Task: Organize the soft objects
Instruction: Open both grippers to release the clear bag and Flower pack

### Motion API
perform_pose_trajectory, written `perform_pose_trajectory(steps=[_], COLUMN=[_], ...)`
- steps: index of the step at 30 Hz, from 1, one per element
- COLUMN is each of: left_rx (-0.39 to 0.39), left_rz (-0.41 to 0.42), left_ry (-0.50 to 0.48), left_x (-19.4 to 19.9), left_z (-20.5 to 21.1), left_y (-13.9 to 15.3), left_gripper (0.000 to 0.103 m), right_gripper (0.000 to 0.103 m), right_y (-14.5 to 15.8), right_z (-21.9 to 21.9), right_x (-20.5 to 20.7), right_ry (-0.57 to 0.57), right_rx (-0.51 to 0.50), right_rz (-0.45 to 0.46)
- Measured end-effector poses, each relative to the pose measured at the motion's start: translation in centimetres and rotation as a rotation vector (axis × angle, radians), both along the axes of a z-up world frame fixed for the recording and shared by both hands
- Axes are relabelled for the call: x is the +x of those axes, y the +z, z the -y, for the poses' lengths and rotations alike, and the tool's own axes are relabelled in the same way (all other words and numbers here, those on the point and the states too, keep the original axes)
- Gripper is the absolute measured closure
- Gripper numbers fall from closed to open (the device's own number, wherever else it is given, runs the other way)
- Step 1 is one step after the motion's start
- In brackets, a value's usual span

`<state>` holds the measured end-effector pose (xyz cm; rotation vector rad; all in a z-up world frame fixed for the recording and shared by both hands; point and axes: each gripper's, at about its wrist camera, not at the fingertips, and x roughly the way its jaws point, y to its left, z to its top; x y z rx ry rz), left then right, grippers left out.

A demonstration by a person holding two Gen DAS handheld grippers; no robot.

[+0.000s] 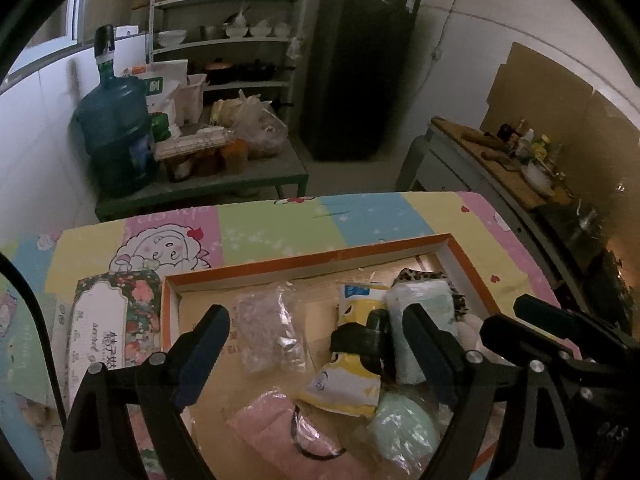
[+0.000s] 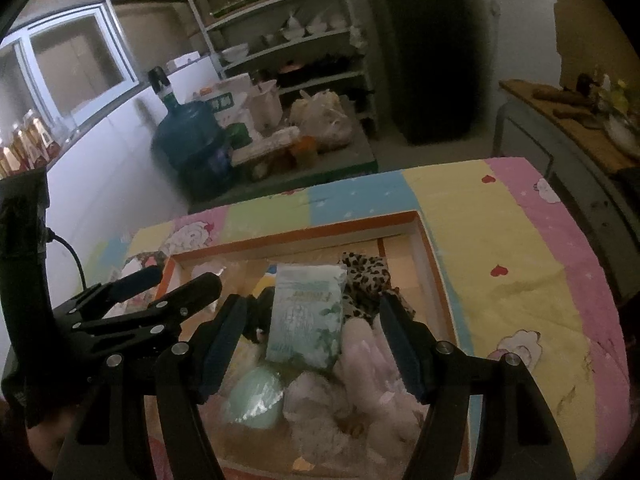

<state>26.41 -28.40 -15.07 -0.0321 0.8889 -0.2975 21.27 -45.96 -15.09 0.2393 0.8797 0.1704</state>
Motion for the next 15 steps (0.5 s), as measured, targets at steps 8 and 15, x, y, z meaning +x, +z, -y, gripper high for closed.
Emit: perform_pose_trajectory(steps=[8,15], left_rx=[0.021,0.013], left_rz=[0.052,0.093], left_ry=[-0.006,0.007], left_x=[-0.2,-0.2], left_z=[-0.2,-1.1], left_y=[1.6,3.0], left_gripper=[0.015,0.015], right_gripper=[0.032,0.032], right_y=[1.3,2.1], right_z=[0.0,-0.4], right_x=[-1.2,-2.2], right_ry=[-0.013,-0.016], right_rx=[-0.008,-0.020], right_rz=[0.031,0.045])
